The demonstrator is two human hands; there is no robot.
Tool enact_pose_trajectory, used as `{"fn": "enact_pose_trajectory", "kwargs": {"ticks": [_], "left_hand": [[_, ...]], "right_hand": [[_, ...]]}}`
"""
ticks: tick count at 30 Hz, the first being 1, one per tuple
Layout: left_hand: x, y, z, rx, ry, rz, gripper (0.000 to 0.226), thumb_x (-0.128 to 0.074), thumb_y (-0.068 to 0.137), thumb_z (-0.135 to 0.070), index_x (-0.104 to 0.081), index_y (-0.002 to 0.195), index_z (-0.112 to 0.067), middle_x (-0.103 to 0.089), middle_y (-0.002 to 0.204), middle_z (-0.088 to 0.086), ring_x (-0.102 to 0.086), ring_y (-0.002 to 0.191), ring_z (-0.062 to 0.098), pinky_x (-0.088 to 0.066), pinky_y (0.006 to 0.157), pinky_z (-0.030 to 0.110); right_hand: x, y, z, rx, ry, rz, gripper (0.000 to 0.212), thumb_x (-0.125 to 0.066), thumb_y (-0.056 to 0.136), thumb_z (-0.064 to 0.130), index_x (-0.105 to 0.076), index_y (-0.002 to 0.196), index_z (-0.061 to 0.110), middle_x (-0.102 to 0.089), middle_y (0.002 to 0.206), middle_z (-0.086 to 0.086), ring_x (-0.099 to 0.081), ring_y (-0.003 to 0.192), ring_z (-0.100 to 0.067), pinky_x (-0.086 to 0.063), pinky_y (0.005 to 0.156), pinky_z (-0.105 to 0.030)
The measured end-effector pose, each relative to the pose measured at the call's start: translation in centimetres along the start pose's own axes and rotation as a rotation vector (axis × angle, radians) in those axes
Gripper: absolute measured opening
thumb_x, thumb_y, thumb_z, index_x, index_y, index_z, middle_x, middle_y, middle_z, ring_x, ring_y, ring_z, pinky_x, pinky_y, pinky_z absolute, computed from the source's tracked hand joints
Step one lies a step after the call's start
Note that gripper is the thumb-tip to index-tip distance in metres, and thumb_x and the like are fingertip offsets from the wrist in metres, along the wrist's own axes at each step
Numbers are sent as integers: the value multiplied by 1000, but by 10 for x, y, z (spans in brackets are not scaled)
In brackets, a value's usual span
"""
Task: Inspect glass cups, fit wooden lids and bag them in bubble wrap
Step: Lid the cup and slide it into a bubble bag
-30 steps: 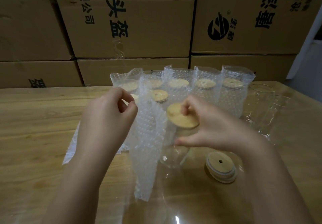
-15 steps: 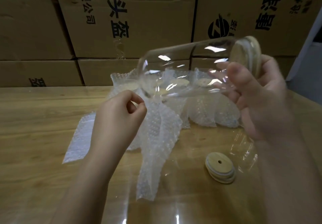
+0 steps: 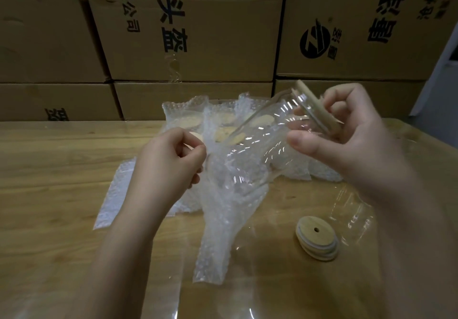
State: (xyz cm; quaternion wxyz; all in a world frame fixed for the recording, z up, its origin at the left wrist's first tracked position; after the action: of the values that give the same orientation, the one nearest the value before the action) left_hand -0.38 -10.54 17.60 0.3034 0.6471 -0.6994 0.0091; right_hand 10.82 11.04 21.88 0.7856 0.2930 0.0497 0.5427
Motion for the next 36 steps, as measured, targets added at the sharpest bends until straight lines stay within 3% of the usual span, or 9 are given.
{"fn": "enact_pose_trajectory", "kwargs": {"ticks": [6, 10, 14, 19, 23, 27, 30, 33, 36], "left_hand": [[-15, -3, -10, -4, -168, 79, 10, -61, 90, -10, -62, 80, -12, -60, 49, -6, -53, 41, 3, -42, 41, 14], [-30, -12, -20, 26, -475, 99, 11, -58, 93, -11, -61, 82, -9, -54, 49, -6, -47, 41, 5, -40, 42, 15], [-46, -16, -18, 178, -851, 131, 18, -52, 96, -11, -56, 79, -15, -52, 51, -8, -43, 41, 1, -39, 42, 12], [-49, -12, -12, 141, -666, 202, 13, -52, 96, -10, -57, 84, -12, -56, 53, -7, -48, 44, 5, -42, 44, 15], [-48, -9, -5, 160, -611, 230, 14, -52, 97, -10, -58, 84, -11, -56, 52, -7, -48, 43, 4, -41, 44, 14], [-47, -6, 2, 170, -564, 216, 14, -51, 97, -10, -56, 83, -11, -57, 52, -7, -50, 43, 5, -42, 43, 14], [-44, -3, 5, 152, -483, 193, 14, -51, 96, -10, -56, 83, -12, -59, 51, -6, -51, 43, 4, -42, 43, 15], [-43, -2, 8, 141, -402, 215, 12, -52, 96, -10, -57, 86, -12, -60, 51, -6, -53, 44, 4, -42, 43, 16], [-41, -1, 10, 131, -347, 222, 11, -51, 95, -9, -58, 86, -11, -62, 53, -5, -54, 44, 4, -43, 43, 16]], "right_hand": [[-22, -5, 9, 17, -244, 33, 56, -72, 50, 67, -41, 91, 46, -60, 99, 18, -64, 80, -10, -59, 68, -37], [-26, -10, 33, 190, -394, -54, 53, -71, 61, 60, -36, 96, 41, -51, 103, 19, -56, 92, -5, -46, 71, -17], [-20, -16, 49, 305, -424, -111, 55, -71, 67, 54, -35, 105, 38, -48, 111, 11, -54, 99, -4, -44, 76, -11], [-38, -5, 12, 113, -507, 47, 54, -69, 63, 59, -34, 101, 44, -43, 103, 28, -47, 95, 10, -38, 68, -8], [-60, -1, -17, 8, -496, 162, 75, -72, 62, 59, -26, 122, 54, -31, 108, 43, -39, 100, 20, -37, 93, -23], [-73, -2, -36, -53, -566, 299, 83, -69, 56, 65, -22, 125, 57, -25, 103, 51, -37, 108, 8, -35, 105, -39], [-82, -3, -51, -83, -569, 379, 92, -76, 60, 60, -17, 131, 59, -27, 108, 45, -37, 119, 1, -36, 103, -34], [-90, -4, -59, -69, -583, 409, 96, -78, 64, 55, -14, 135, 59, -35, 131, 28, -34, 129, -4, -37, 99, -30], [-97, -4, -64, -58, -582, 421, 96, -78, 67, 51, -11, 135, 62, -33, 141, 24, -30, 133, -3, -35, 95, -27]]}}
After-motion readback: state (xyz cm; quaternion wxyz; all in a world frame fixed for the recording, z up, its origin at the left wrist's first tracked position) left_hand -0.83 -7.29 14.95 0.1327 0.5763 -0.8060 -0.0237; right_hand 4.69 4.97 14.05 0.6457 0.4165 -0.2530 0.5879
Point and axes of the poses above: each hand's wrist, its own y-axis towards the middle knuckle, its own x-axis out of the back of the hand, z = x × y, the point moved 10 cm from there along y, towards the middle knuckle
